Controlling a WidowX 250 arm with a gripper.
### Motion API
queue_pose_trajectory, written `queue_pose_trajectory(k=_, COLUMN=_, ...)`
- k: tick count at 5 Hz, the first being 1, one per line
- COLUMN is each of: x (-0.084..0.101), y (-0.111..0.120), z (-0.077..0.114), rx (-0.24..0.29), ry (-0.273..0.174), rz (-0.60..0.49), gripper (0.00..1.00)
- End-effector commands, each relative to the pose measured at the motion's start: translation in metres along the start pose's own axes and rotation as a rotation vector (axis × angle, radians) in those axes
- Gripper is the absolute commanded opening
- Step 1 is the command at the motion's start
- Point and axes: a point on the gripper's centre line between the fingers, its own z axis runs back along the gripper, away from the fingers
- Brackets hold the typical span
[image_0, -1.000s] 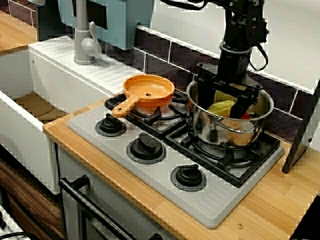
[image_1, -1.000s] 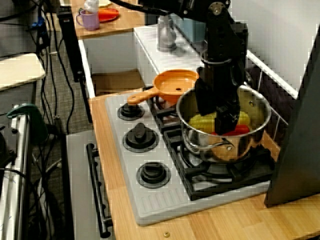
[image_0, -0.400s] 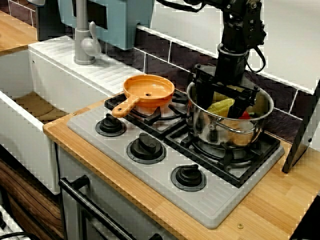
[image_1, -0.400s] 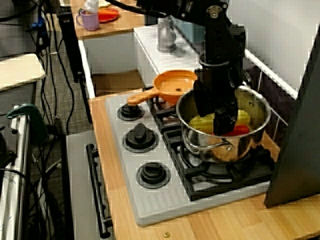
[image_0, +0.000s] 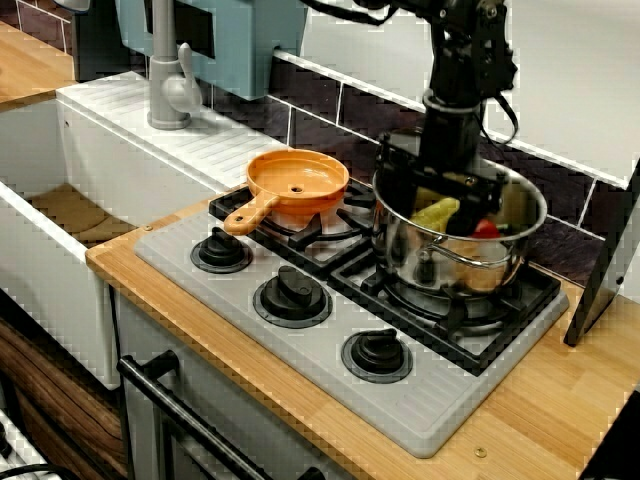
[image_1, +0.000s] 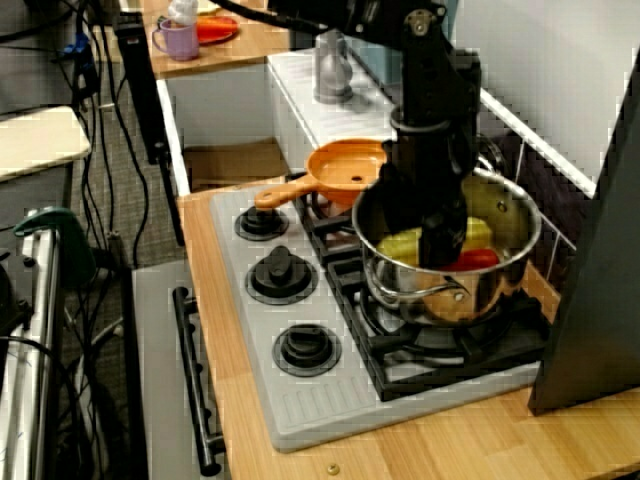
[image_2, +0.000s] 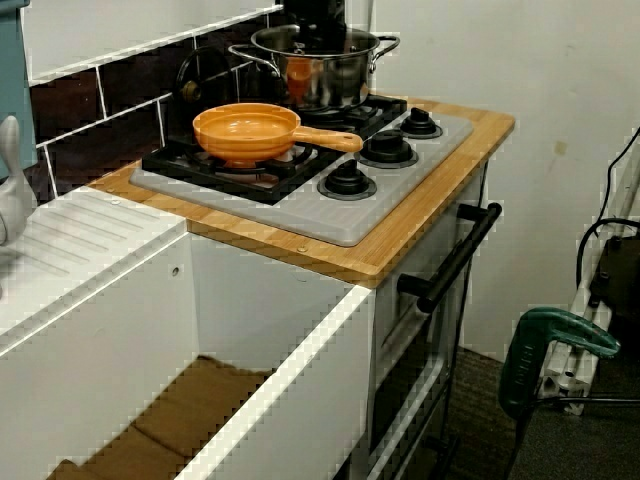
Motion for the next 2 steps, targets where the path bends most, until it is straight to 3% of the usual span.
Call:
queue_pose_trajectory(k=1, x=0.0017, y=0.0015, z=0.0148, rx=-0.015, ry=-0.036, rz=0.009, gripper=1.00)
queue_pose_trajectory(k=2, x=0.0045, y=0.0052, z=0.0144, rx=-0.014, ry=-0.027, rz=0.029, gripper=1.00)
